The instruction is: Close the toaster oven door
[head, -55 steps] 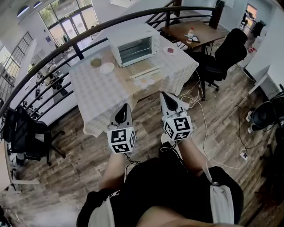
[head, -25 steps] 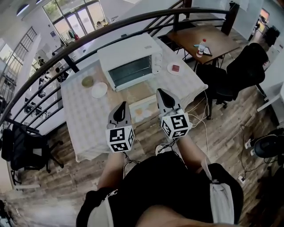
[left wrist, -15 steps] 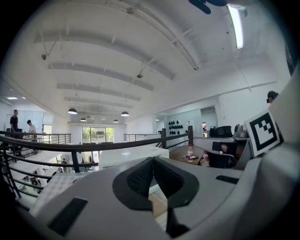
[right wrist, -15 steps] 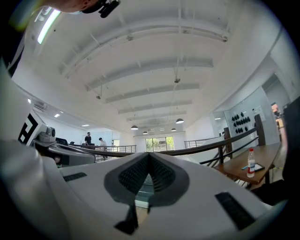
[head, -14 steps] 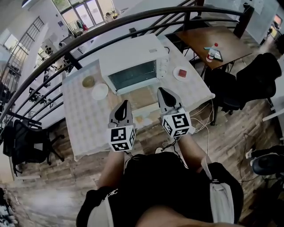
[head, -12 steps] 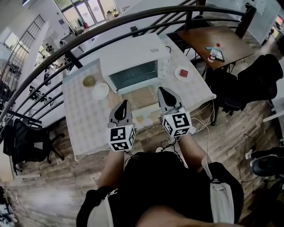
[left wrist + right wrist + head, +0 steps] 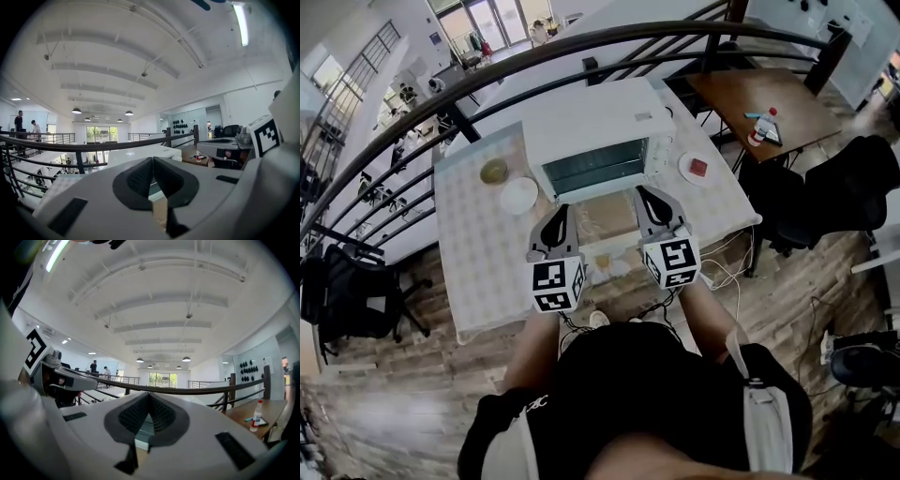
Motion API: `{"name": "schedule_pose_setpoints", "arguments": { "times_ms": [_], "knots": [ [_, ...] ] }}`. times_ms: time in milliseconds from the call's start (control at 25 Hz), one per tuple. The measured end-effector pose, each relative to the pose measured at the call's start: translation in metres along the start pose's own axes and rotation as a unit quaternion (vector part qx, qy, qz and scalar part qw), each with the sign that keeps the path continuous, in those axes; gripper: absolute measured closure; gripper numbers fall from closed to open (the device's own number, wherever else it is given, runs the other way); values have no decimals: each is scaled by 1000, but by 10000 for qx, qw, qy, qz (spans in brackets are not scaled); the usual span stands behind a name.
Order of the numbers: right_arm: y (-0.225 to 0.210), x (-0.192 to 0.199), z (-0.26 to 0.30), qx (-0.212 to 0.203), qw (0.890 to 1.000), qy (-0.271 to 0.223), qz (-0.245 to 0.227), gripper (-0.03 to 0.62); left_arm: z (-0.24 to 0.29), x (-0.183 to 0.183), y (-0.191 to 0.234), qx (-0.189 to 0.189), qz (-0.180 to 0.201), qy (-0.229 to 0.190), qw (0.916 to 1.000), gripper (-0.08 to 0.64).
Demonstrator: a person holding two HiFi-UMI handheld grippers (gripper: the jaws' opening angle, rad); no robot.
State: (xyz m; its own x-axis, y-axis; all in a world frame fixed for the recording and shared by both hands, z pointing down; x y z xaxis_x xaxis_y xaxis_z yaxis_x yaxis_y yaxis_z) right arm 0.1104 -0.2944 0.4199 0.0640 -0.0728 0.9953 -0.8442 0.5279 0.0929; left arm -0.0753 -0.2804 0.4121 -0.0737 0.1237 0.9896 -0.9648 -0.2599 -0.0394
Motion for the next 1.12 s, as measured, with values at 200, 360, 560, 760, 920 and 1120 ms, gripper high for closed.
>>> {"name": "schedule_pose_setpoints", "arguments": {
  "times_ms": [200, 360, 560, 760, 920, 1120],
  "knots": [
    [19, 32, 13, -454, 9908, 608, -1118, 555, 1, 7, 13, -108, -28, 59, 9999, 546],
    [30, 77, 15, -828, 9741, 1347, -1614, 490, -1, 9, 21, -215, -150, 47, 9996, 546],
    [42, 127, 12, -1242, 9515, 1959, -2023, 477, -1, 19, 25, -304, -202, 182, 9992, 546],
    [56, 171, 3, -1688, 9218, 2373, -2560, 477, -5, 37, 25, -386, -259, 389, 9982, 546],
    [64, 203, -7, -2015, 8988, 2703, -2801, 477, -12, 48, 26, -464, -277, 541, 9971, 546],
    [67, 242, -12, -2217, 8789, 3077, -2894, 476, -23, 57, 29, -607, -301, 687, 9953, 546]
  ]
}}
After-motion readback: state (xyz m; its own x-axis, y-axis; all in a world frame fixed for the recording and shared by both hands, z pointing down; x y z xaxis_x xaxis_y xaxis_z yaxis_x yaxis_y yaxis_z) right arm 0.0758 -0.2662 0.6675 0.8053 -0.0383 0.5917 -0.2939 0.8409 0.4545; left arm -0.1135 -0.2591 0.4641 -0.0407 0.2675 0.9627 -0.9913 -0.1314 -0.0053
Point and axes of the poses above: the fingertips, and each gripper's own axes: z forward along the fingers, y to its left, x out of its underside, the point moved 5 cm from there along -z, backward along the fingers, and after that the axes turned 7 degrees about -x, right-handed, at the moved point
